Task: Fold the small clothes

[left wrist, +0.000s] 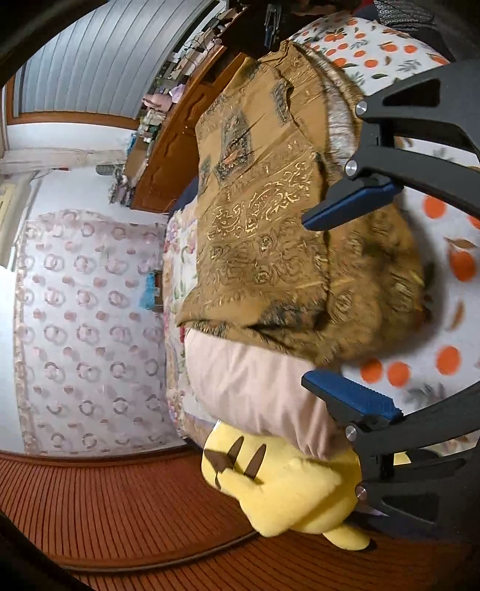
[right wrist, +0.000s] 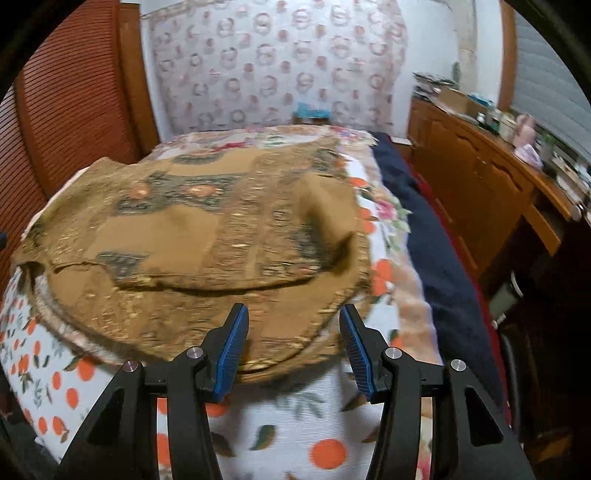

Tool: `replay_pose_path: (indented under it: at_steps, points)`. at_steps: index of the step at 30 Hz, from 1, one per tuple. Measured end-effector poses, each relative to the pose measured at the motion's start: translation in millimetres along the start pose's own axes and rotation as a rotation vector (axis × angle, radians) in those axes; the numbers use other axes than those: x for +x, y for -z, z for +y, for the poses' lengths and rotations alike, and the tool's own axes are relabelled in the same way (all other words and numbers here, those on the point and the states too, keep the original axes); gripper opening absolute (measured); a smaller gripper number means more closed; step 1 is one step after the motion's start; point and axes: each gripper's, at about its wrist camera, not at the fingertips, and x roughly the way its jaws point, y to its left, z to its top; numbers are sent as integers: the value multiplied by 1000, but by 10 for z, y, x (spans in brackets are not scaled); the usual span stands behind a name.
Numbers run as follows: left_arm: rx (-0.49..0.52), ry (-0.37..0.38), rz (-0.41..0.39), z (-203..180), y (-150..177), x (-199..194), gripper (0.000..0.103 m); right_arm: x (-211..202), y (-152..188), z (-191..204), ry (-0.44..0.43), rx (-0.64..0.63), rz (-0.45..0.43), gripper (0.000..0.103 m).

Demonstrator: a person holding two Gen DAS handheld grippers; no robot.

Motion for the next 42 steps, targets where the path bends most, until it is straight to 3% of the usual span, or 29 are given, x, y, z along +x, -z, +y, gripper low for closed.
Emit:
replay_pose_path:
  at_steps: [5, 6, 10, 15, 19, 23, 24, 26, 28, 30, 33, 36, 42]
  points:
    - [40, -17, 124, -82, 38, 329, 79, 110, 34, -61, -9, 40, 31, 53]
    - [47, -24, 148, -84, 68, 360, 79, 124, 41, -76, -16, 45, 38, 49]
    - [75, -52, 215, -35, 247, 373, 79, 93, 54, -130, -54, 50, 42, 7]
    - [64, -56, 250, 78, 413, 301, 79, -81, 117, -191, -14, 20, 4, 4]
    - [79, -72, 264, 117, 485, 184, 79, -334, 187, -228, -16, 45, -18, 4]
    - [83, -65, 254, 158, 480, 87, 79, -333, 171, -96, 29, -2, -8, 4]
    - [83, -59, 241, 160, 456, 56, 79, -324, 142, -57, 26, -17, -13, 7]
    - [90, -49, 200, 113, 380, -27, 79, -302, 74, 1, 22, -27, -28, 29]
    - [93, -34, 156, 66, 279, -98, 79, -274, -24, 44, 15, -31, -48, 42]
    - [91, -9, 112, 12, 153, -152, 79, -214, -103, 64, -1, -36, -61, 49]
    - [95, 19, 74, -66, -31, -93, 79, -31, -278, 73, -11, -47, -64, 50]
    - [72, 58, 100, -82, -163, 160, 73, 202, -400, 40, -12, -41, -50, 50]
    - [58, -11, 203, -26, -201, 704, 65, 665, -542, 50, 12, -50, 24, 50]
